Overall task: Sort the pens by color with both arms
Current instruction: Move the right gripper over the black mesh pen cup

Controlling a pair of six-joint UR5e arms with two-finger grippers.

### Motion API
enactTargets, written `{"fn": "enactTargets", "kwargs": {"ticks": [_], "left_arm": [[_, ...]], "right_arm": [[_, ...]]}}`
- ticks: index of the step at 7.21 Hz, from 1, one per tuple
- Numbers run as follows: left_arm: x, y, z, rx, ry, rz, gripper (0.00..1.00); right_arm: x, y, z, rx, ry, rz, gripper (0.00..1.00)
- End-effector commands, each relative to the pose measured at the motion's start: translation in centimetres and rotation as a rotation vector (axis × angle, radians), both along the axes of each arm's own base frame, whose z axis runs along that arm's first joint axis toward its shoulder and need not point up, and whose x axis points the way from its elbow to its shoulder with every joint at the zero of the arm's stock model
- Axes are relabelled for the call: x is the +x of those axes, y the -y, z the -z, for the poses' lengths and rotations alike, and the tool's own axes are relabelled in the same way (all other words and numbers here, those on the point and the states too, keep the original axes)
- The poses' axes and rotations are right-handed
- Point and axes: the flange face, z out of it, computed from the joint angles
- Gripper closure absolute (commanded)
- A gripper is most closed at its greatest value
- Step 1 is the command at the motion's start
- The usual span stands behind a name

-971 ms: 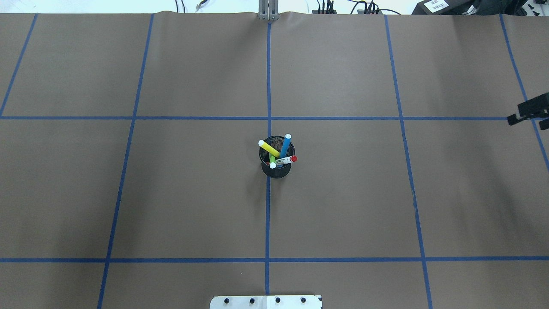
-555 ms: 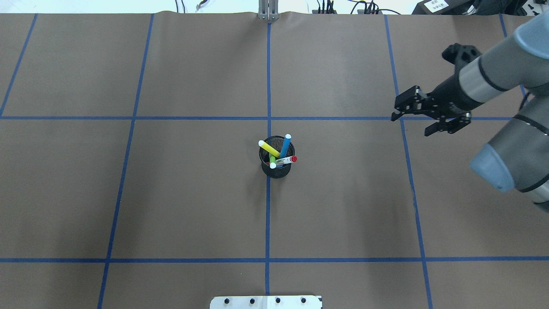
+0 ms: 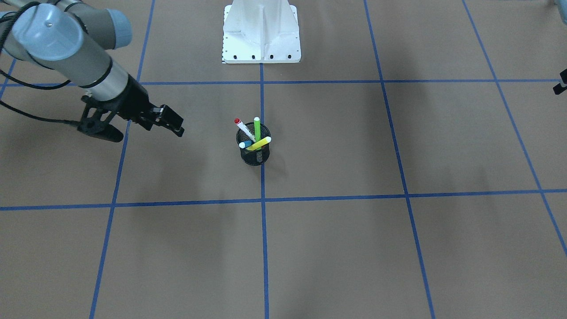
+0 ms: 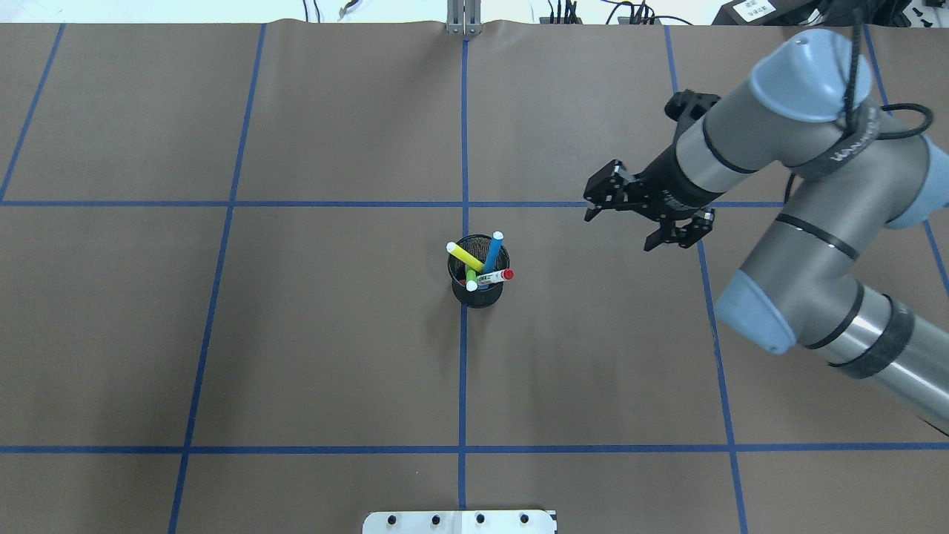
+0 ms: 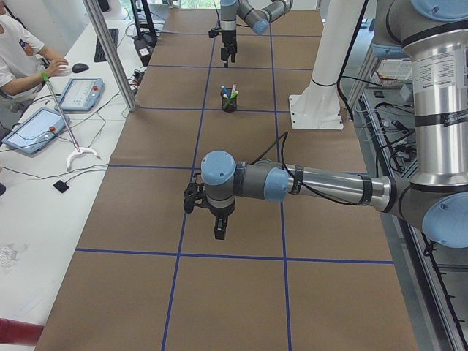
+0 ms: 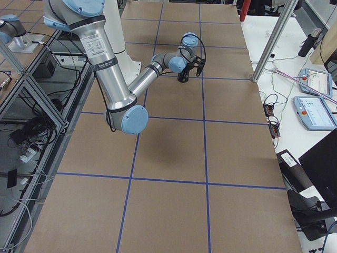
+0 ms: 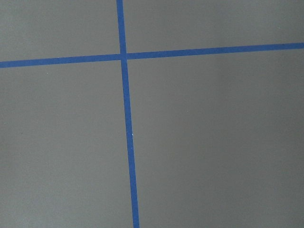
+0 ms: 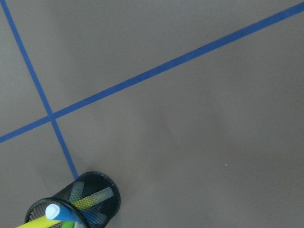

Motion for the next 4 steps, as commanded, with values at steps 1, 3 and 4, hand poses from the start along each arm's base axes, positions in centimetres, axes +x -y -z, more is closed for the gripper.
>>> {"fn": "enactTargets", "kwargs": {"ticks": [1, 3, 4], "left_arm": [[0.0, 0.0, -0.1, -0.004, -0.001, 0.001, 0.00], [0.0, 0.0, -0.1, -0.005, -0.001, 0.001, 0.00], [0.0, 0.0, -0.1, -0.005, -0.001, 0.001, 0.00]], "right_arm": [[-2.1, -1.2, 0.9, -0.018, 0.001, 0.017, 0.02], [-5.5, -1.1, 2.9, -0.057, -0.017, -0.061, 0.03], [-7.4, 0.1, 4.2, -0.075, -0.027, -0.075, 0.03]]}}
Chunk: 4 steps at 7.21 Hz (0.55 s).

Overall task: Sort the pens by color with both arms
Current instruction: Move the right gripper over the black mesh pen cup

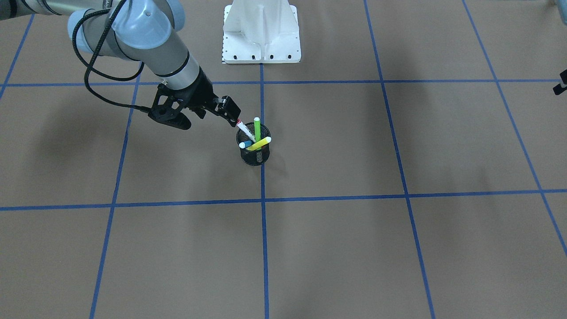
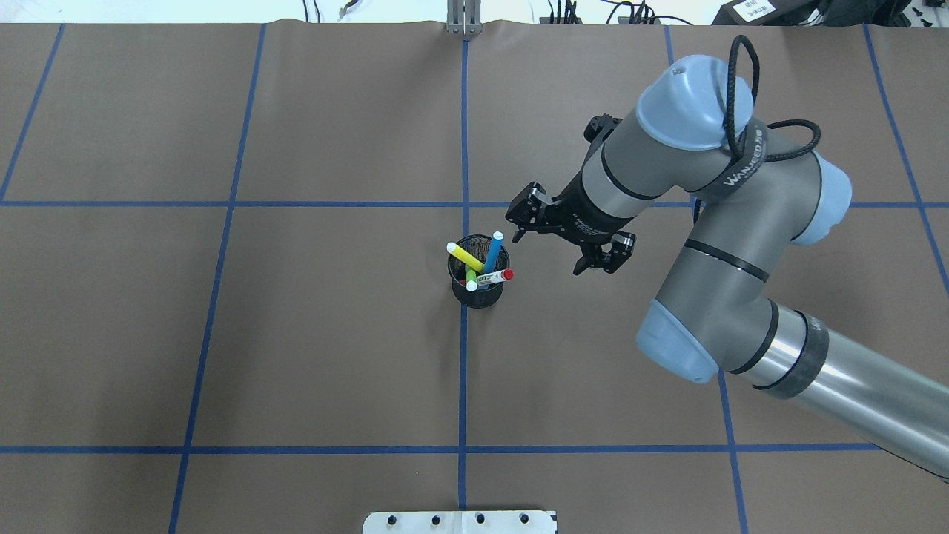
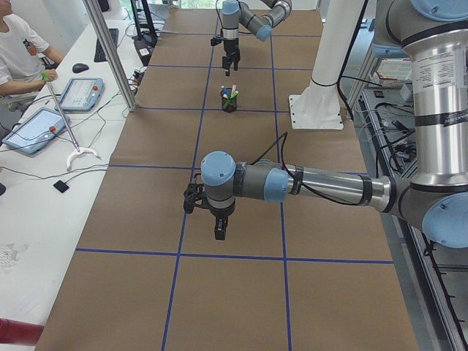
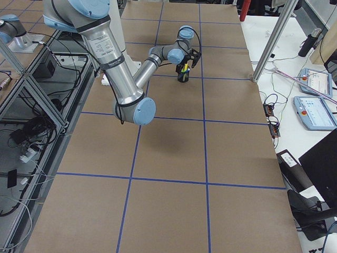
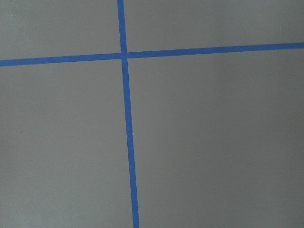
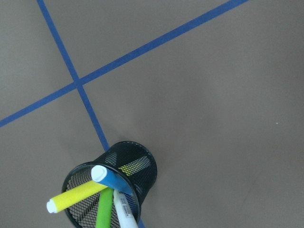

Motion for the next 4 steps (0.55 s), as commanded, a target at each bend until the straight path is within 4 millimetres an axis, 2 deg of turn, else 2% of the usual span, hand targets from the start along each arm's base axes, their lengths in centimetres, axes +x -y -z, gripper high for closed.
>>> {"fn": "enactTargets", "kwargs": {"ticks": [1, 2, 4], "left_arm": [[0.0, 0.0, 0.0, -0.001, 0.000, 0.000, 0.00], [0.0, 0.0, 0.0, -0.001, 0.000, 0.000, 0.00], [0.0, 0.0, -0.3, -0.007, 0.001, 0.000, 0.00]], "right_arm": [[-3.1, 1.3, 1.8, -0.109, -0.010, -0.086, 0.02], [-2.9, 1.4, 1.8, -0.114, -0.007, -0.087, 0.01], [-2.8, 3.3, 3.3, -0.121, -0.001, -0.118, 0.01]]}}
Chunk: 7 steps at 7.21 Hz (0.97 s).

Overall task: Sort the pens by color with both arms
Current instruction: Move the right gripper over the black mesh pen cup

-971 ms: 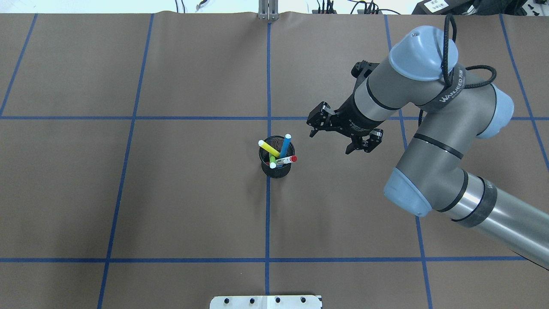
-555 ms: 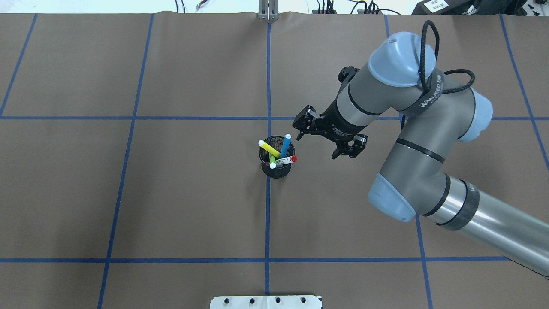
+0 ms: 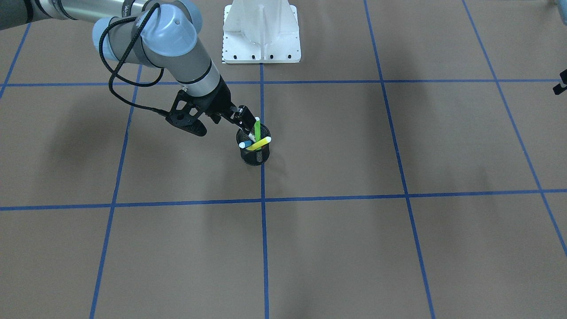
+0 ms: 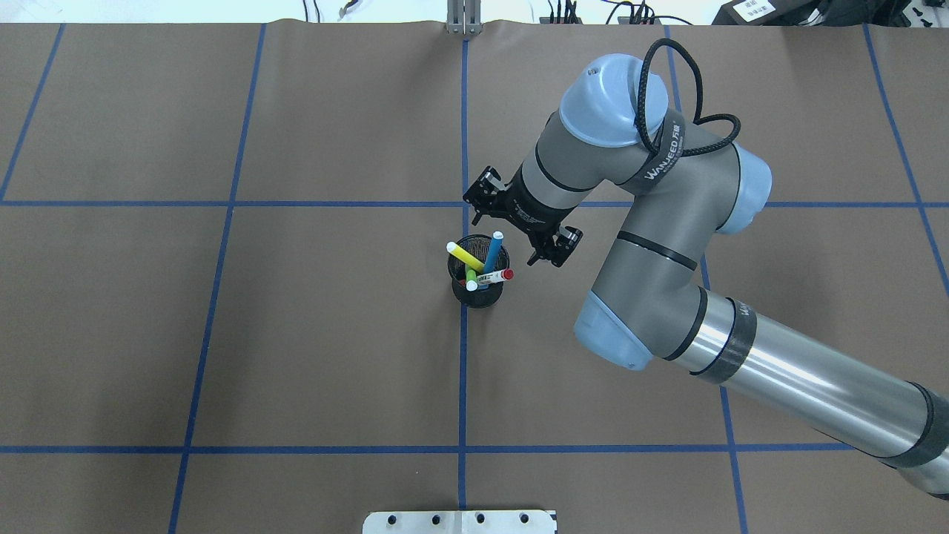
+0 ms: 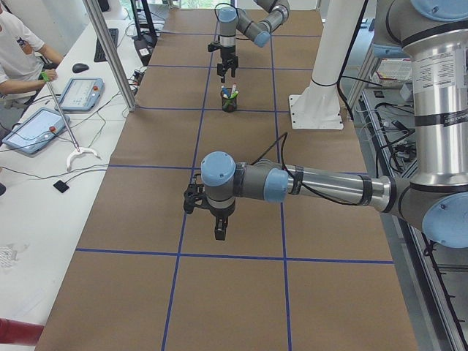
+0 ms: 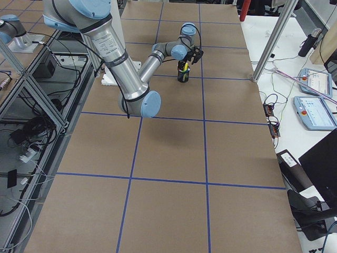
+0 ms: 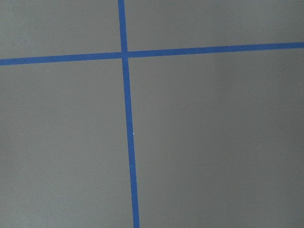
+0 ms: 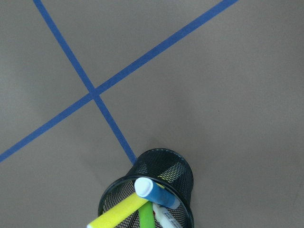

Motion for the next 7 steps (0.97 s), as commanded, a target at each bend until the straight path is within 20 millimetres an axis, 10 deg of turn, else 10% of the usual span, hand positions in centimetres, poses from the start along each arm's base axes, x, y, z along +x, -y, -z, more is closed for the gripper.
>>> {"fn": "enactTargets", "kwargs": {"ticks": [1, 7], "left_arm": [[0.0, 0.0, -0.1, -0.002, -0.001, 0.000, 0.00], [0.0, 0.0, -0.5, -0.009, -0.001, -0.001, 0.00]], "right_arm": [[-0.4, 1.4, 0.3, -0.013, -0.010, -0.021, 0.03], [-1.5, 5.4, -0.7, -0.085, -0.003, 0.126, 0.16]]}}
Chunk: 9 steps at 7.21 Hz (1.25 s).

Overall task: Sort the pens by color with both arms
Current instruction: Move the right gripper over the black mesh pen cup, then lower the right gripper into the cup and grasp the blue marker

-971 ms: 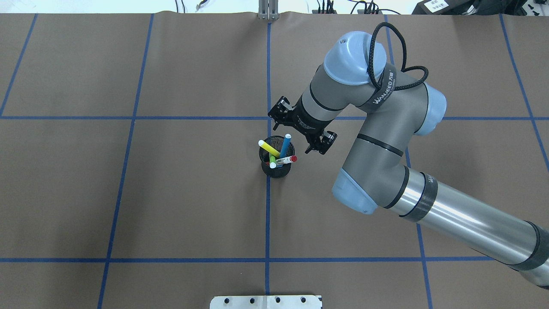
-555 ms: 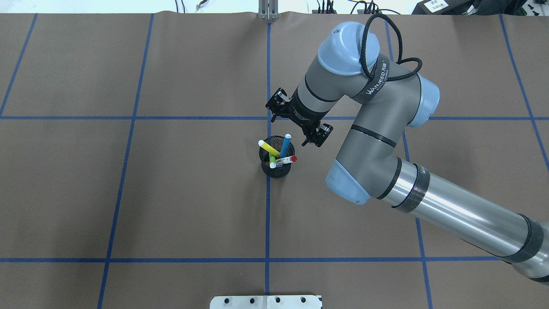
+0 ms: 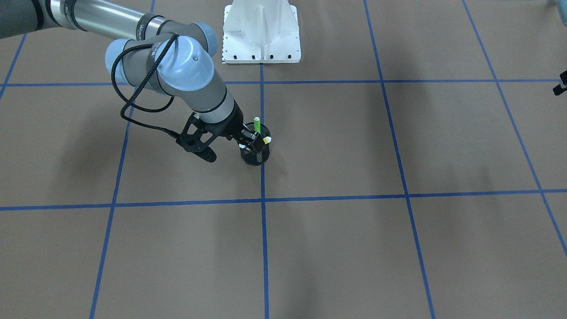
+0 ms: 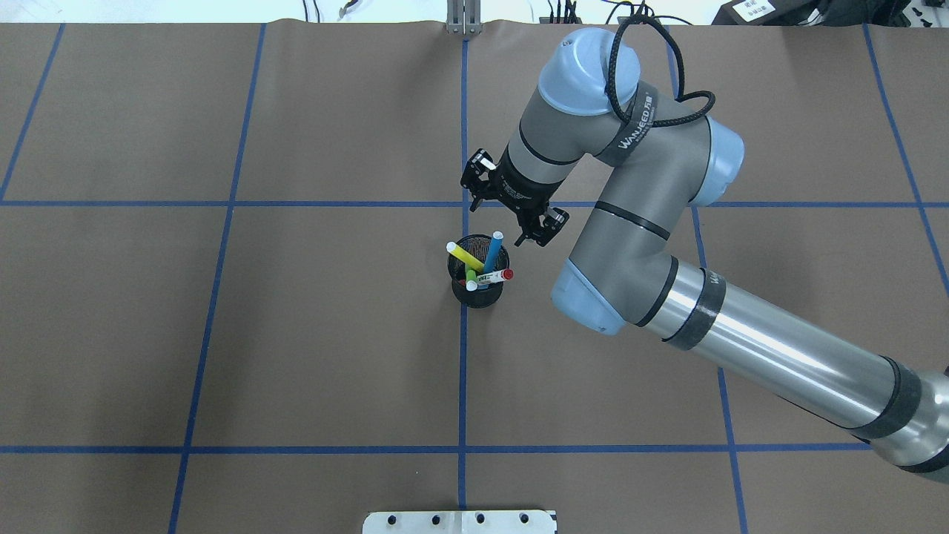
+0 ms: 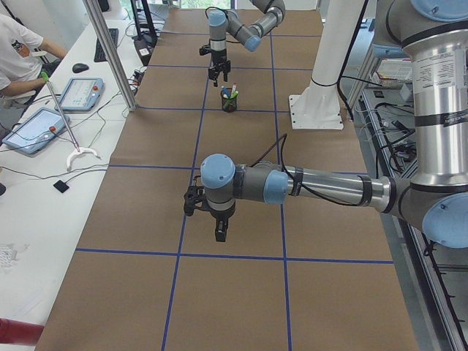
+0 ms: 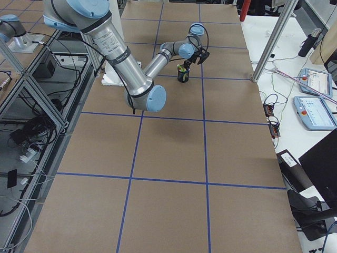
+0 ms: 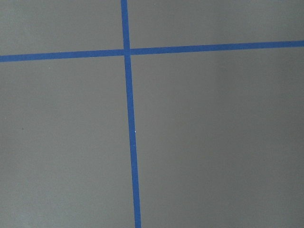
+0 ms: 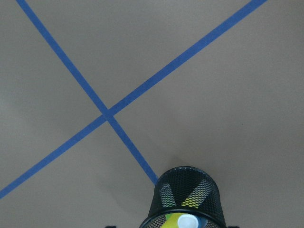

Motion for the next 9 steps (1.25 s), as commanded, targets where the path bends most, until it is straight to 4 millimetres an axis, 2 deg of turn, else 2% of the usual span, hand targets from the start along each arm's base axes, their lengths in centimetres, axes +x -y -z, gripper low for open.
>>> {"fn": "enactTargets", "kwargs": {"ticks": [1, 3, 6, 9], "left_arm": [[0.0, 0.0, -0.1, -0.001, 0.000, 0.000, 0.00], [0.0, 0.0, -0.1, -0.001, 0.000, 0.000, 0.00], [0.1, 0.0, 0.0, -0.004, -0.013, -0.001, 0.00], [0.1, 0.0, -0.3, -0.007, -0.021, -0.002, 0.00]], "right_arm": [[-0.5, 1.4, -1.4, -0.035, 0.008, 0.096, 0.16], [-1.2, 4.2, 0.1, -0.098, 0.018, 0.141, 0.17], [-1.3, 4.3, -0.7, -0.105, 0.010, 0.147, 0.24], [-1.3, 3.9, -2.0, -0.119, 0.005, 0.155, 0.26]]}}
